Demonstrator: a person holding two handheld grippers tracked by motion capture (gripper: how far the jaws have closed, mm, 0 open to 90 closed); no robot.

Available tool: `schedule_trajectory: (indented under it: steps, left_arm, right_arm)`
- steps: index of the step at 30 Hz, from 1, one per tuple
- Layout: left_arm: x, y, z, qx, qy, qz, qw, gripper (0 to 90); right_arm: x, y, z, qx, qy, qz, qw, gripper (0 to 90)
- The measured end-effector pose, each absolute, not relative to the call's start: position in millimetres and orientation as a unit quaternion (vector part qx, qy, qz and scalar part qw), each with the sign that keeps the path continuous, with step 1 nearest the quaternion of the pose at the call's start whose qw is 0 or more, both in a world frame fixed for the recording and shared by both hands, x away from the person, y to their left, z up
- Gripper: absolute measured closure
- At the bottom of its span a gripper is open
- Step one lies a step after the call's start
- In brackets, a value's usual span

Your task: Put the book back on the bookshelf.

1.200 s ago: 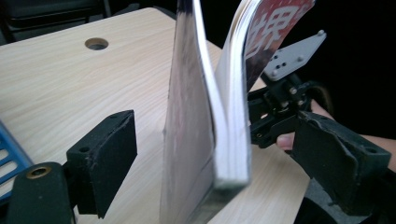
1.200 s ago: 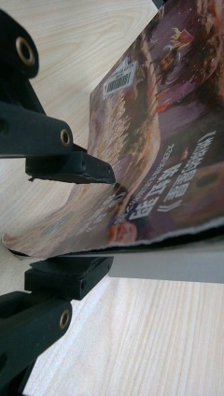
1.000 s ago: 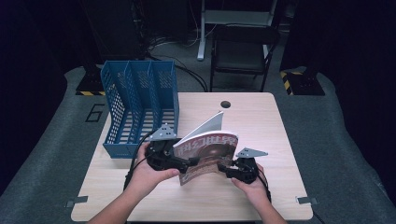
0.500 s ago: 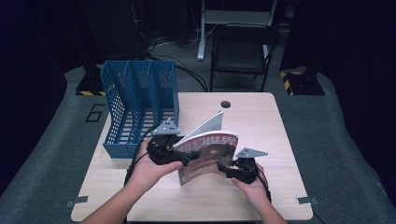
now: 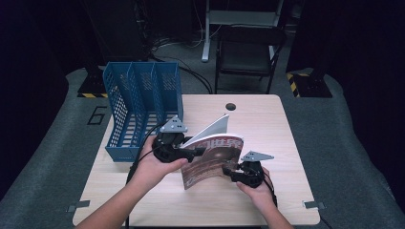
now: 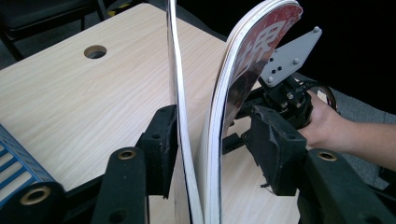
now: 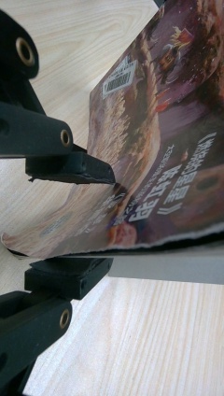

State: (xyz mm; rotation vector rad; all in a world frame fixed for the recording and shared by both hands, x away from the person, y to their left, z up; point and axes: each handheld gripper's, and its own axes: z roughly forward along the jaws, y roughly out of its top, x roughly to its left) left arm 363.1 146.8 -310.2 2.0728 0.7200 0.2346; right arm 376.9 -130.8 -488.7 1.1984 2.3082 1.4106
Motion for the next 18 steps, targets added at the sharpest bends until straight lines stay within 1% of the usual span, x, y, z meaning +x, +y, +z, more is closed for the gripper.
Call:
schedule_trajectory:
  steps: [8, 13, 18]
  left_arm:
    - [368, 141, -309, 0.846, 0.292, 0.092, 0.436, 60.4]
    - [370, 139, -307, 0.853, 0.29, 0.101, 0.422, 65.4]
    - [371, 134, -307, 0.863, 0.287, 0.108, 0.4, 66.8]
  right_arm:
    - [377, -131, -489, 0.4, 0.778, 0.476, 0.09, 56.9]
    - [377, -131, -489, 0.4, 0.778, 0.476, 0.091, 57.0]
    - [378, -131, -489, 0.399, 0.778, 0.476, 0.091, 57.0]
